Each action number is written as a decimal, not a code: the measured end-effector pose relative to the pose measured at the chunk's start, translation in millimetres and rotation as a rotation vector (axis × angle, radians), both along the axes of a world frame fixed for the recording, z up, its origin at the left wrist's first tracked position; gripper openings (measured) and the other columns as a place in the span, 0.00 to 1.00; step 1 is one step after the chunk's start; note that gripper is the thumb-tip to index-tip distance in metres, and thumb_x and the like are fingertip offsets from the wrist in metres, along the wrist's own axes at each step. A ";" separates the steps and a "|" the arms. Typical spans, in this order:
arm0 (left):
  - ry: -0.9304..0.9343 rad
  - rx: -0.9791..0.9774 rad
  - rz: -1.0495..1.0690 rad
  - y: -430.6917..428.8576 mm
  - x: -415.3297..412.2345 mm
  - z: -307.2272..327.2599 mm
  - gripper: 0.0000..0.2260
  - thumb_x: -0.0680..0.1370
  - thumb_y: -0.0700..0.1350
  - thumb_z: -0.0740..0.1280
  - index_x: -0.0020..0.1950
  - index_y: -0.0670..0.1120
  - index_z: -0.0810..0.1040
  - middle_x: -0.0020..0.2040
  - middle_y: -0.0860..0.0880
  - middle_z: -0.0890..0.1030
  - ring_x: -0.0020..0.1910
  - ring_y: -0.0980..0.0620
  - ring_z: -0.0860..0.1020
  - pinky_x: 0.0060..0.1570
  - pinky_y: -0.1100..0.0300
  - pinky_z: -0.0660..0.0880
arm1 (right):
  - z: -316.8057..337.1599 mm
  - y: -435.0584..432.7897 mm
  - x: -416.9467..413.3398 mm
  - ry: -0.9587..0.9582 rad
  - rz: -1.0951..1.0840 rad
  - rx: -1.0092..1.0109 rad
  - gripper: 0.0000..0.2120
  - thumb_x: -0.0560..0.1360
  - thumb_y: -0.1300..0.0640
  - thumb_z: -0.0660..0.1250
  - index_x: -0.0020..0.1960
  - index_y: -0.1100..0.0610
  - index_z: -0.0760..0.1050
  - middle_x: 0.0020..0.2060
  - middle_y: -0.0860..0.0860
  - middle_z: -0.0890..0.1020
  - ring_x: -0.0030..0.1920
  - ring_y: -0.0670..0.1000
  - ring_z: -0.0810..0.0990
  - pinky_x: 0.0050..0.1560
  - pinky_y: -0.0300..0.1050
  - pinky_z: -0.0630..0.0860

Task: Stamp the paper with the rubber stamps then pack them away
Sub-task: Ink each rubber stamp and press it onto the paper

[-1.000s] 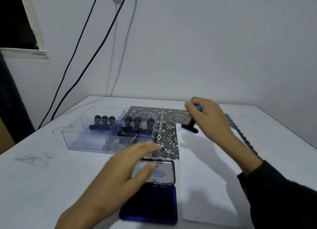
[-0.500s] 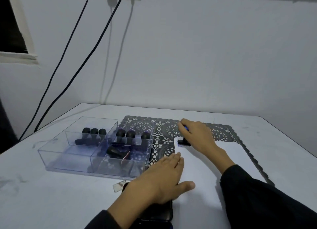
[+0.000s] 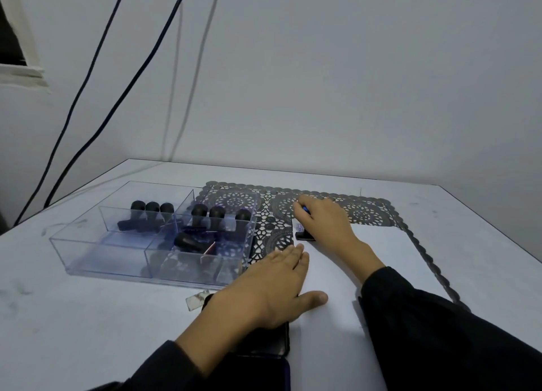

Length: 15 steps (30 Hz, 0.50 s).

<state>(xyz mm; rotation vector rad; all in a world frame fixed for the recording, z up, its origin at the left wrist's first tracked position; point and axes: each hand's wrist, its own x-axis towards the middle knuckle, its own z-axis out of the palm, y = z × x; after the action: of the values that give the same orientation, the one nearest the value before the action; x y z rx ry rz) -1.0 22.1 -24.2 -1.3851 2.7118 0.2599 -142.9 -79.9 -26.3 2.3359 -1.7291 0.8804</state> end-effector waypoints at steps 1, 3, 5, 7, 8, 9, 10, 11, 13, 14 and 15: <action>-0.004 0.002 -0.001 0.1 0.1 -0.2 0.35 0.80 0.63 0.48 0.78 0.43 0.42 0.78 0.46 0.41 0.77 0.51 0.42 0.75 0.55 0.43 | -0.4 0.0 0.5 -0.009 -0.003 -0.011 0.16 0.79 0.52 0.56 0.33 0.51 0.61 0.23 0.46 0.66 0.26 0.46 0.64 0.31 0.45 0.60; -0.005 0.007 -0.002 1.7 0.2 1.4 0.35 0.80 0.63 0.48 0.78 0.43 0.42 0.78 0.46 0.41 0.77 0.51 0.42 0.75 0.55 0.43 | -3.0 2.1 -1.8 0.011 0.010 -0.036 0.14 0.79 0.52 0.56 0.35 0.51 0.62 0.24 0.47 0.67 0.25 0.46 0.63 0.29 0.45 0.58; -0.009 0.012 0.002 2.4 -0.2 2.9 0.35 0.80 0.63 0.48 0.78 0.43 0.42 0.78 0.46 0.41 0.77 0.51 0.42 0.75 0.56 0.42 | -7.2 6.8 -6.0 0.126 0.021 -0.051 0.09 0.79 0.54 0.57 0.40 0.54 0.65 0.28 0.48 0.70 0.25 0.46 0.62 0.28 0.42 0.53; -0.017 0.021 0.003 4.5 -0.3 5.8 0.35 0.80 0.63 0.48 0.78 0.43 0.42 0.78 0.46 0.41 0.77 0.51 0.42 0.75 0.57 0.42 | -9.0 6.3 -7.7 0.186 0.034 -0.044 0.08 0.79 0.54 0.57 0.43 0.56 0.67 0.31 0.49 0.72 0.26 0.45 0.61 0.28 0.42 0.51; -0.012 0.020 0.005 4.7 -0.3 6.6 0.35 0.80 0.63 0.48 0.78 0.43 0.42 0.78 0.46 0.41 0.77 0.51 0.42 0.75 0.57 0.42 | -7.9 4.7 -6.9 0.149 0.039 -0.028 0.09 0.79 0.54 0.57 0.42 0.56 0.67 0.30 0.49 0.71 0.26 0.45 0.61 0.28 0.42 0.53; 0.002 0.022 0.007 4.7 0.3 6.9 0.35 0.80 0.63 0.48 0.78 0.43 0.42 0.78 0.46 0.41 0.77 0.51 0.42 0.75 0.57 0.43 | -4.9 2.7 -5.9 0.081 0.045 0.005 0.12 0.79 0.53 0.56 0.39 0.56 0.67 0.28 0.48 0.70 0.26 0.45 0.63 0.29 0.44 0.56; 0.018 0.035 0.011 5.0 1.5 7.6 0.35 0.80 0.63 0.49 0.78 0.43 0.43 0.78 0.46 0.41 0.77 0.52 0.42 0.75 0.57 0.42 | -0.7 -0.5 -5.0 0.025 0.052 0.061 0.14 0.80 0.52 0.56 0.36 0.55 0.66 0.26 0.48 0.70 0.26 0.45 0.64 0.30 0.45 0.59; 0.036 0.049 0.019 7.3 3.2 9.7 0.35 0.80 0.62 0.50 0.78 0.43 0.43 0.78 0.46 0.41 0.77 0.52 0.42 0.74 0.59 0.42 | 4.7 -2.3 -5.4 -0.014 0.067 0.121 0.16 0.80 0.51 0.56 0.35 0.55 0.66 0.26 0.49 0.71 0.27 0.47 0.65 0.31 0.45 0.61; 0.128 0.065 -0.001 16.6 7.6 19.1 0.34 0.80 0.62 0.51 0.79 0.44 0.43 0.78 0.48 0.40 0.77 0.55 0.42 0.71 0.65 0.40 | 18.9 -1.0 -9.9 -0.161 0.099 0.165 0.17 0.80 0.51 0.57 0.35 0.58 0.68 0.28 0.54 0.75 0.29 0.50 0.68 0.34 0.46 0.64; 0.205 0.087 -0.020 24.9 11.2 26.8 0.34 0.80 0.62 0.52 0.79 0.46 0.43 0.78 0.50 0.40 0.76 0.59 0.41 0.70 0.68 0.39 | 28.9 3.3 -13.5 -0.274 0.108 0.139 0.17 0.80 0.52 0.58 0.34 0.58 0.69 0.29 0.54 0.76 0.30 0.50 0.68 0.35 0.46 0.63; 0.284 0.122 -0.030 36.4 16.6 33.6 0.33 0.80 0.62 0.53 0.79 0.50 0.44 0.78 0.55 0.41 0.75 0.63 0.42 0.70 0.70 0.39 | 40.1 10.1 -16.4 -0.373 0.110 0.094 0.17 0.80 0.54 0.58 0.33 0.57 0.68 0.28 0.52 0.74 0.31 0.50 0.67 0.35 0.46 0.63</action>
<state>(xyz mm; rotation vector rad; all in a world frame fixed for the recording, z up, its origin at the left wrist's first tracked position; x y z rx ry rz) 15.6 58.5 9.3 -1.3661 2.8757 0.6546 -159.3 -69.7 13.9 2.4709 -1.8157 1.3563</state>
